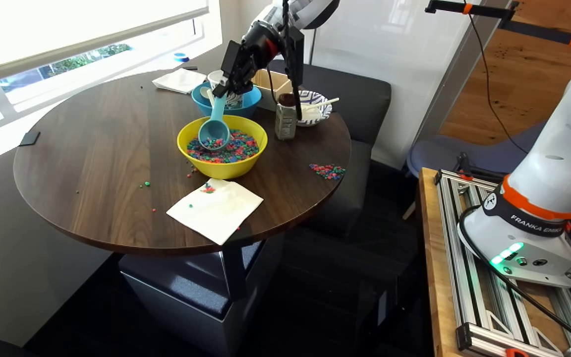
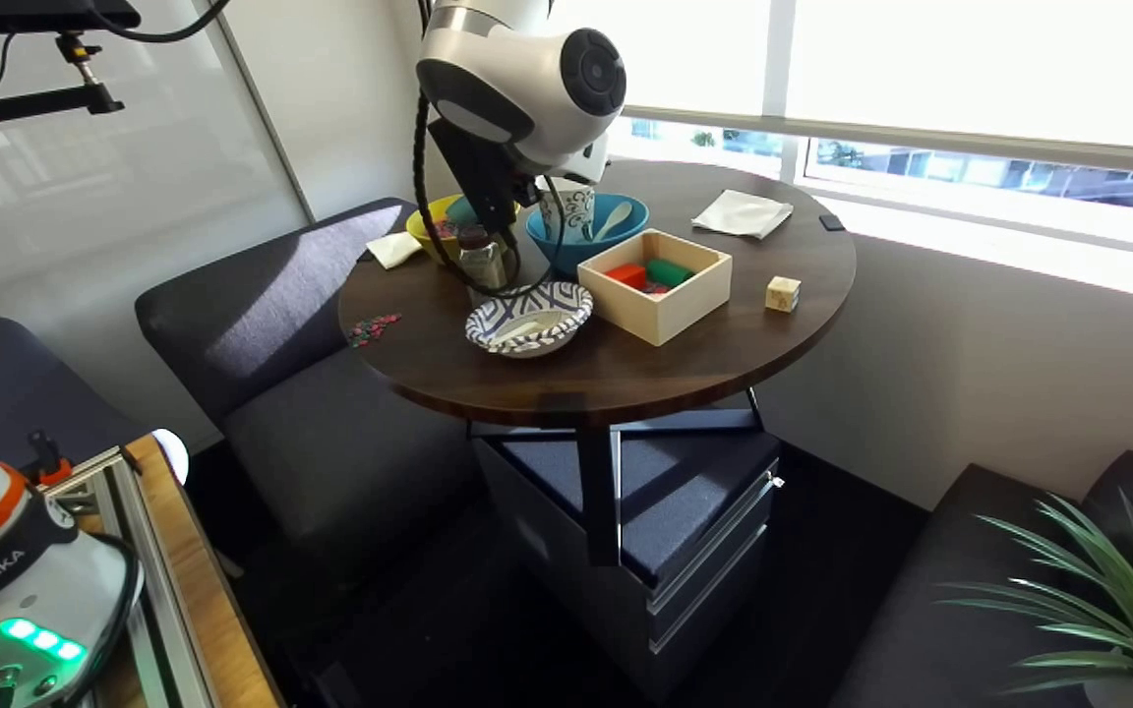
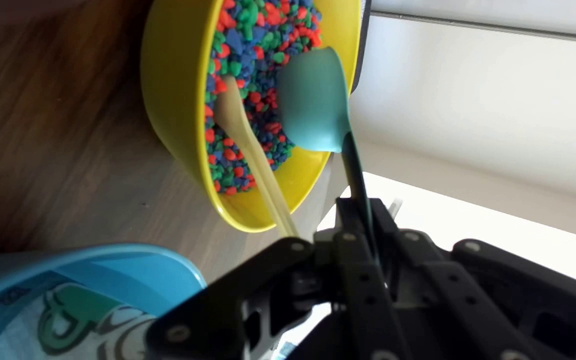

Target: Use the blue spoon to get cereal from the yellow bowl, then pour the cereal in the white cup

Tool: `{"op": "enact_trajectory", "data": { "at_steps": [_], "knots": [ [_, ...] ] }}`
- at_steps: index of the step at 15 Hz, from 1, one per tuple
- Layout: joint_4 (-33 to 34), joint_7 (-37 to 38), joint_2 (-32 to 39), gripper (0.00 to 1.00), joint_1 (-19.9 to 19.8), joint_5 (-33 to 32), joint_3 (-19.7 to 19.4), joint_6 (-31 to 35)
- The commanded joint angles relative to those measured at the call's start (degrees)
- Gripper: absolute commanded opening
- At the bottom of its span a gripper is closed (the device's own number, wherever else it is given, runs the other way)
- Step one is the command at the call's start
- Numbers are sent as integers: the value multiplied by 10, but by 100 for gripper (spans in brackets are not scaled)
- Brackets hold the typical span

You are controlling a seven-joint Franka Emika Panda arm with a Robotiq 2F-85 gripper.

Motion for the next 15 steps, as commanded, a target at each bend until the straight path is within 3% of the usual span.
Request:
{"op": "enact_trajectory", "data": {
  "at_steps": [1,11,15],
  "knots": [
    [8,6,-1,2,-6,19,-7,-33],
    [19,3,-28,2,-37,42,-32,-199],
    [16,-22,-59,2,-49,80,-53,-211]
  ]
}}
